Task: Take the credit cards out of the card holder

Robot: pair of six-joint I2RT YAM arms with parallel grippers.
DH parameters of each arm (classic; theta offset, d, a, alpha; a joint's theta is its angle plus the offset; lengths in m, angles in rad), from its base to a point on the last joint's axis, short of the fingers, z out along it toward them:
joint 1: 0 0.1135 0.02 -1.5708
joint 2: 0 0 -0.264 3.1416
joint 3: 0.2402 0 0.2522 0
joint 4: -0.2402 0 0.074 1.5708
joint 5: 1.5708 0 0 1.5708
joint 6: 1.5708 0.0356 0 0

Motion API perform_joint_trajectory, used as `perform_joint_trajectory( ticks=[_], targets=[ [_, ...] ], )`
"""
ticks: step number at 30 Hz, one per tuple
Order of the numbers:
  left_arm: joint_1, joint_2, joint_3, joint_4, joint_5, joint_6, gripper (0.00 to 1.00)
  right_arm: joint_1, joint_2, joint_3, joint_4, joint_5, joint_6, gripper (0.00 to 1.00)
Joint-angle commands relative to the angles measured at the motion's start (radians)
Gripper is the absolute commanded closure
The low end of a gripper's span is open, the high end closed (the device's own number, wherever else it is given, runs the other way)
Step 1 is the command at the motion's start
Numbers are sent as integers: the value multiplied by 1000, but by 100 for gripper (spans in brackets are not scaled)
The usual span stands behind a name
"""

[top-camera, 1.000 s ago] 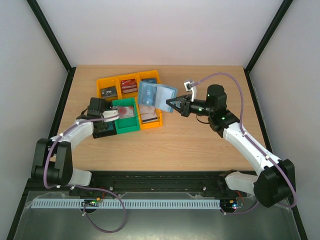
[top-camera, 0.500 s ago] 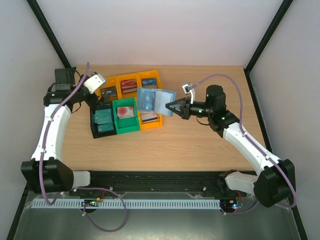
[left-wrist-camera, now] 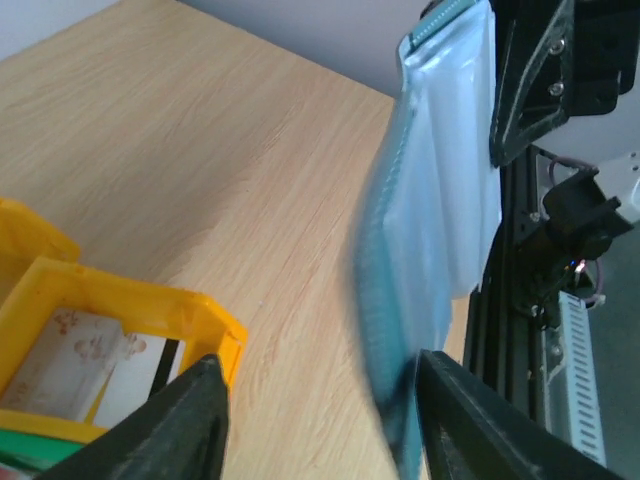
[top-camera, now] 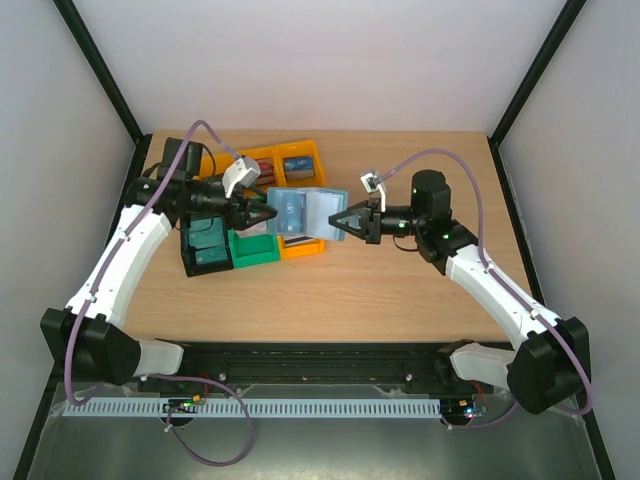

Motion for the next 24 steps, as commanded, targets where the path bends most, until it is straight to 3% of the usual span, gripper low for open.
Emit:
perform_joint_trajectory(
  ticks=[1,8,13,14,18,24],
  targets=[
    [-50,16,16,23,29,-64,51,9,-19,-11,58,-52,1,98],
    [-91,26,34,8,75,-49,97,30,-3,-12,86,-54,9,98],
    [-115,28,50,-17,129,-46,98,55,21,-11,130,-25,38,97],
    [-121,29,57,-32,130,-32,98,61,29,-8,131,-8,42,95],
    [-123,18,80,-57,125,-28,98,83,41,-26,209,86,97,67],
    [-122,15,70,-54,109,-33,98,136,79,-41,343,157,177,60]
  ],
)
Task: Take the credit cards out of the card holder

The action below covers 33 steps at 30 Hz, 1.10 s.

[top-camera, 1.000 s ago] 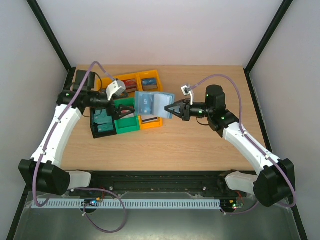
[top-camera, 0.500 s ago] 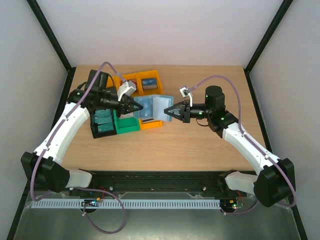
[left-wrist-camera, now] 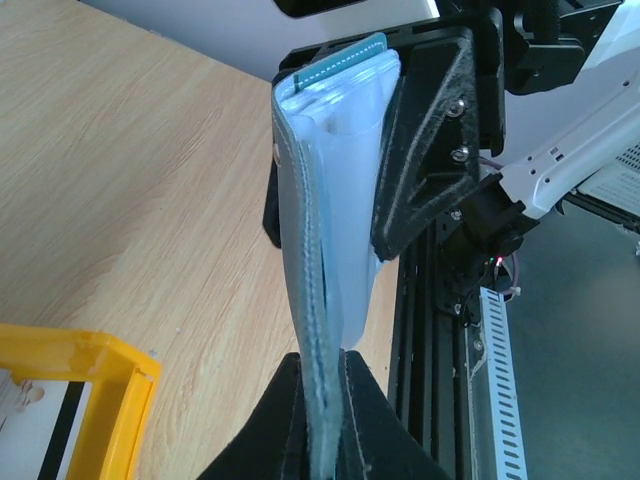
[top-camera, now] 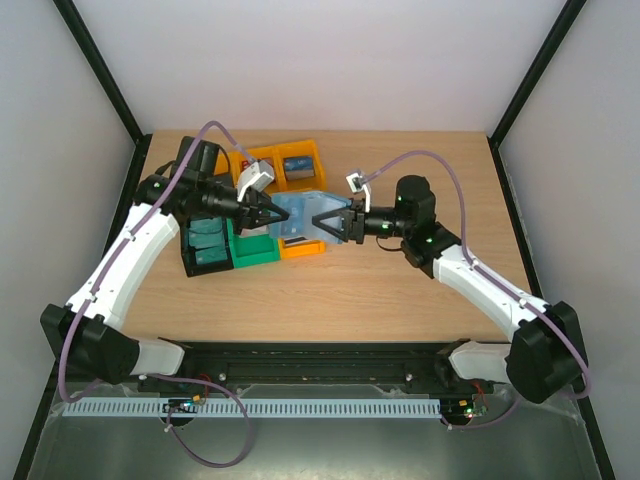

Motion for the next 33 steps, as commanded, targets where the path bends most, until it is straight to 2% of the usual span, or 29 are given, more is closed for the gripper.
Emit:
perform_joint_trajectory(
  ticks=[1,3,6,10,14,16,17,18,20,21,22,24,25,28,33],
  targets=[
    [-6,-6,19,-11,36,12,98,42,37,-8,164,62,73,56],
    [-6,-7,18,-8,22,8,98,53,50,-7,176,65,79,44],
    [-6,-6,11,15,0,-19,98,73,60,-7,182,84,83,34],
    [-6,3,-2,36,-9,-40,98,93,57,-19,217,199,112,33],
    [-6,6,-3,37,-5,-43,98,97,73,-32,295,234,173,32],
    [-6,8,-2,31,15,-36,98,98,83,-26,294,260,173,48],
    [-7,8,-4,31,22,-36,98,99,83,-28,294,277,171,67],
    [-7,10,-7,33,27,-38,98,99,79,-28,295,286,162,78],
    [-6,13,-17,36,37,-45,97,99,73,-21,286,281,145,93],
    [-6,14,-17,32,45,-42,94,97,71,-15,273,275,131,98],
    [-6,14,-16,23,54,-33,87,97,69,-11,260,268,113,98],
    [-3,15,2,-14,73,4,62,88,64,-3,235,246,93,98],
    [0,15,13,-41,79,31,56,77,57,-4,230,230,90,98],
    [24,4,28,-100,88,107,52,39,33,-21,238,181,97,98],
    [38,-10,1,-80,25,104,54,17,9,-29,207,136,57,99]
  ],
)
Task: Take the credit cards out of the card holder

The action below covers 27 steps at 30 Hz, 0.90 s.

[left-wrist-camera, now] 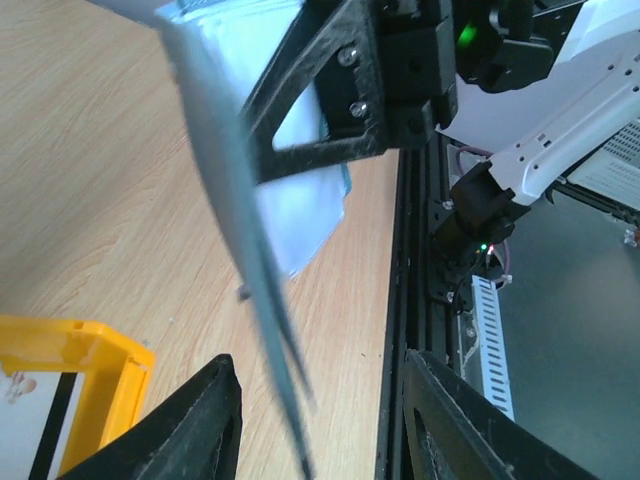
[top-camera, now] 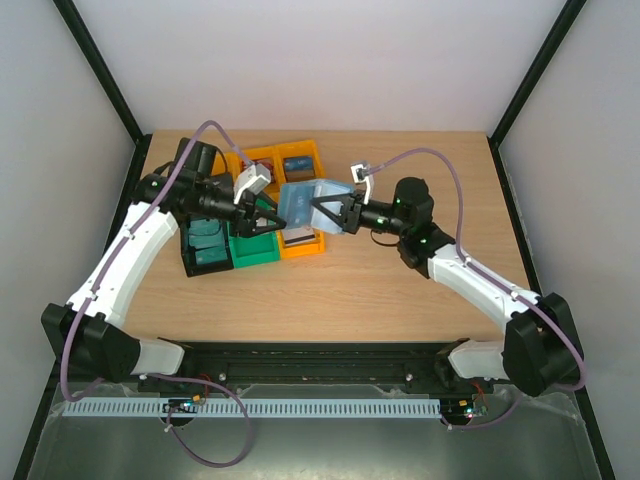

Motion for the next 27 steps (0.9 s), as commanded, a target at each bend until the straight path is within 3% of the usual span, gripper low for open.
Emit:
perform_joint_trajectory(
  ticks=[1,7,20,27],
  targets=[
    [14,-17,5,-8,-13,25,55,-14,-50,-7,10,-79,-48,99],
    [15,-15,-21,117,-150,-122,57,-15,-72,-8,34,-158,-48,98],
    [3,-8,-37,141,-142,-136,50,-12,-55,5,45,-220,-41,98],
    [-23,9,-27,109,5,-113,80,13,12,19,90,-228,-17,98]
  ],
)
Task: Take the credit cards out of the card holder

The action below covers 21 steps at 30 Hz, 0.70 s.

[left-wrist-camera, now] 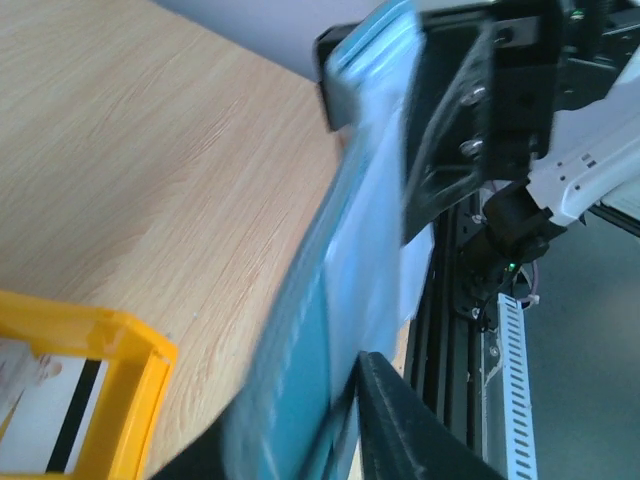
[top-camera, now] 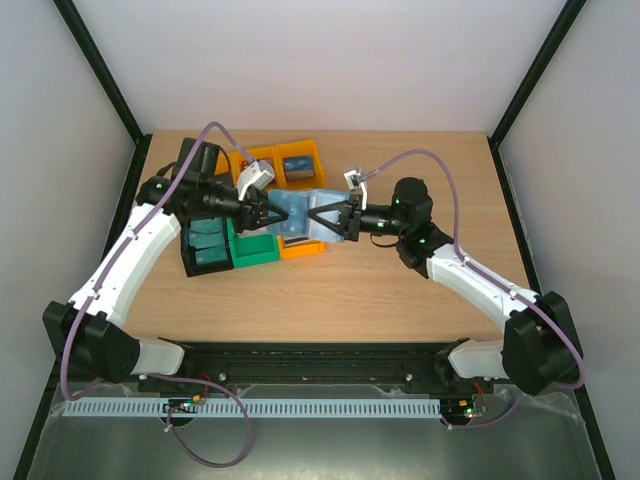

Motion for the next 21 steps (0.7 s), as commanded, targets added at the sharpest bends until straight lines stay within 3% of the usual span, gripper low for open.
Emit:
perform_joint_trajectory(
  ticks=[1,4,7,13,16,19,21],
  targets=[
    [-16,11,4,-7,104,16,83,24,33,20,88,-55,24,98],
    [-23,11,1,-17,119,29,96,26,50,31,98,-44,33,98],
    [-25,10,-4,-18,119,31,98,26,69,41,104,-38,46,96],
    [-25,2,-5,9,48,1,98,42,95,45,100,-122,33,43],
    [-26,5,-15,17,44,-5,98,82,108,64,70,-99,-4,30],
    [-29,4,-14,6,57,8,98,97,128,83,53,-19,-8,31],
    [-31,0,-13,-13,69,29,98,98,137,84,77,18,11,41]
  ],
)
